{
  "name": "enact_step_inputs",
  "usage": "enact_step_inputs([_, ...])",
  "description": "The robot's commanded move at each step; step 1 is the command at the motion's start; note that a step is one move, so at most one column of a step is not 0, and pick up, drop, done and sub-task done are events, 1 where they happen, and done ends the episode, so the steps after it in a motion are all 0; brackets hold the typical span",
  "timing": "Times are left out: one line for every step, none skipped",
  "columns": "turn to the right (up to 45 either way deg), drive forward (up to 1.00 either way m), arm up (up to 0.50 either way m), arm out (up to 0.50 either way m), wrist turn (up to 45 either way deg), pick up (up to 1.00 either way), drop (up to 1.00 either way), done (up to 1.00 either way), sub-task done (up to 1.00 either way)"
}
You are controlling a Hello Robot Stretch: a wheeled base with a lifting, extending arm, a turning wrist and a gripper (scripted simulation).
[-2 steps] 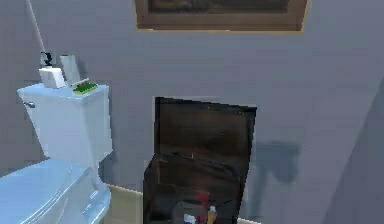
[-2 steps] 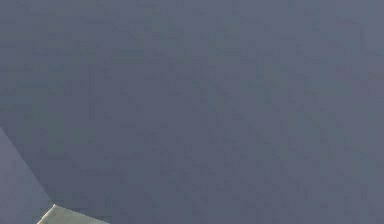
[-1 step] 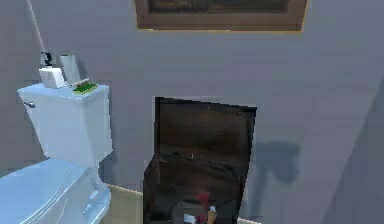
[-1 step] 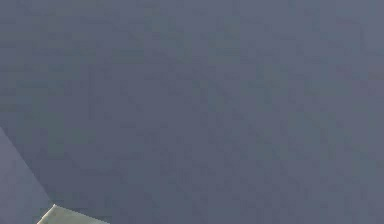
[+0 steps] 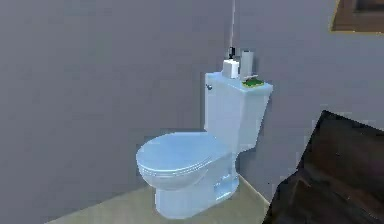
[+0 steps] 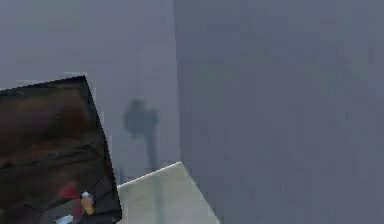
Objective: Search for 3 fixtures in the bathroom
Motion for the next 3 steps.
enact_step_inputs([-39.0, 0.00, 0.00, 0.00, 0.0, 0.00, 0.00, 0.00, 0.00])
enact_step_inputs([0.0, 0.40, 0.00, 0.00, 0.0, 0.00, 0.00, 0.00, 0.00])
enact_step_inputs([45.0, 0.00, 0.00, 0.00, 0.0, 0.00, 0.00, 0.00, 0.00])
